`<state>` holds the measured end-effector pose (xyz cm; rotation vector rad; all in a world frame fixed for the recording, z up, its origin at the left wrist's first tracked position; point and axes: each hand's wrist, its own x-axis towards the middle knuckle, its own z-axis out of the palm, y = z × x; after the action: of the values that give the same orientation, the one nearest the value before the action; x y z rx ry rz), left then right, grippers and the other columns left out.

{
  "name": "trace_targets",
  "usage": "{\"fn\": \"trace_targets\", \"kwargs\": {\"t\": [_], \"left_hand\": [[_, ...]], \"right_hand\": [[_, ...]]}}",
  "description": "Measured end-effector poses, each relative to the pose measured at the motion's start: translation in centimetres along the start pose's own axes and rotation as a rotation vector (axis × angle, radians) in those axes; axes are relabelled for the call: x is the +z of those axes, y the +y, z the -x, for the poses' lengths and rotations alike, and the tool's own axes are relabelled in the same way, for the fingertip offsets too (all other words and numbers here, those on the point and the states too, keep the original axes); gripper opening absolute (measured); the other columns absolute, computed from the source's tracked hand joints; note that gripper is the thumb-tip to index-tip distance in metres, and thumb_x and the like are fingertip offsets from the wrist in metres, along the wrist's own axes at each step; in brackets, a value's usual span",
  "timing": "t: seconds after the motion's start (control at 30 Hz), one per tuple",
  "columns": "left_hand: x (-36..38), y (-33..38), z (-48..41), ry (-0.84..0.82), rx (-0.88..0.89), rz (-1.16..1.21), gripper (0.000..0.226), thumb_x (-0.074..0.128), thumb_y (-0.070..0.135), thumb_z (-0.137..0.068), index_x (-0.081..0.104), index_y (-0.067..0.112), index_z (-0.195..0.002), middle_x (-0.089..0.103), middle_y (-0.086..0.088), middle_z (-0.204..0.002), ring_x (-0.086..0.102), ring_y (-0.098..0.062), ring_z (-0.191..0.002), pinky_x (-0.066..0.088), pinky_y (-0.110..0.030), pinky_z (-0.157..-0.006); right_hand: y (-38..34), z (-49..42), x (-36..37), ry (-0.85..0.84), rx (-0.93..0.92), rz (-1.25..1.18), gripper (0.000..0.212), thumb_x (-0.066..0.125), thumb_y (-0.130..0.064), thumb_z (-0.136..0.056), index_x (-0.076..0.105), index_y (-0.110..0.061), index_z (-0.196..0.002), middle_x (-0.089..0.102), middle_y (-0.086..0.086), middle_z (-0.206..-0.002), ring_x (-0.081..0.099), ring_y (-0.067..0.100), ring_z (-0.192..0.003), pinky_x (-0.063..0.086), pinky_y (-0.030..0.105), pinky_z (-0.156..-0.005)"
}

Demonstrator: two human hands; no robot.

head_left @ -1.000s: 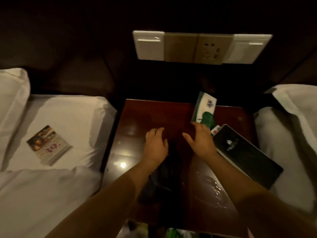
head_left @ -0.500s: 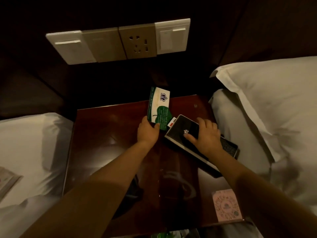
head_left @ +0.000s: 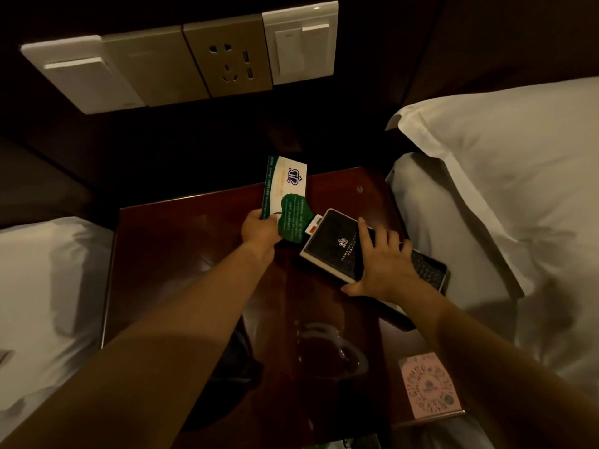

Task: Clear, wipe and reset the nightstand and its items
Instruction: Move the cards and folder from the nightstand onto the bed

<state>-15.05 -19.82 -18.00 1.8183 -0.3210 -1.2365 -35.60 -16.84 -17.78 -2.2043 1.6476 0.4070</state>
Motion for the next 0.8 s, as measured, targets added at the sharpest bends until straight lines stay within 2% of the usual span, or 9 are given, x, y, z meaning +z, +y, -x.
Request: {"fn": "trace_targets", "kwargs": {"t": [0.33,0.47,0.57,0.73,0.8], "left_hand": [[-4.5,-0.6,2.4,0.057,0.027,-0.003,0.032,0.043,0.003,-0.095,0.046,0.002,-0.127,0.055,-0.022,-0.13,0.057,-0.032,-0.116,0.049,-0.032,-0.085],[-6.0,-1.4,3.5,0.076,0.018,0.013,0.031,0.043,0.003,-0.096,0.046,0.001,-0.126,0.055,-0.022,-0.128,0.059,-0.029,-0.106,0.049,-0.032,-0.084],[-6.4,-2.0,4.2,0.089,0.001,0.035,0.031,0.043,0.002,-0.095,0.046,0.0,-0.126,0.055,-0.023,-0.128,0.058,-0.033,-0.114,0.05,-0.034,-0.084],[-7.3,-2.9,5.3,0.096,-0.02,-0.001,0.031,0.042,0.005,-0.096,0.045,0.002,-0.127,0.056,-0.022,-0.128,0.058,-0.033,-0.114,0.052,-0.04,-0.086],[-7.6,-3.1,5.7,0.106,-0.021,0.019,0.031,0.042,0.004,-0.096,0.045,0.002,-0.127,0.056,-0.021,-0.129,0.058,-0.033,-0.115,0.051,-0.035,-0.083]], "right_hand": [[-0.9,1.2,0.7,0.088,-0.033,0.003,0.127,0.065,-0.069,-0.056,-0.008,-0.017,-0.146,0.026,0.016,-0.142,0.029,0.037,-0.127,0.025,0.055,-0.107],[-1.3,1.4,0.7,0.082,-0.067,0.038,0.127,0.064,-0.069,-0.056,-0.008,-0.016,-0.146,0.027,0.016,-0.141,0.03,0.037,-0.126,0.026,0.054,-0.106],[-1.5,1.5,1.1,0.082,-0.061,0.078,0.129,0.065,-0.07,-0.055,-0.009,-0.016,-0.146,0.026,0.017,-0.141,0.03,0.037,-0.126,0.027,0.054,-0.106],[-1.5,1.3,1.4,0.099,-0.061,0.099,0.129,0.064,-0.072,-0.053,-0.008,-0.018,-0.146,0.028,0.017,-0.14,0.032,0.038,-0.124,0.03,0.055,-0.103],[-1.5,1.3,1.2,0.107,-0.064,0.08,0.129,0.065,-0.071,-0.053,-0.006,-0.018,-0.146,0.029,0.018,-0.139,0.033,0.038,-0.124,0.03,0.055,-0.103]]}}
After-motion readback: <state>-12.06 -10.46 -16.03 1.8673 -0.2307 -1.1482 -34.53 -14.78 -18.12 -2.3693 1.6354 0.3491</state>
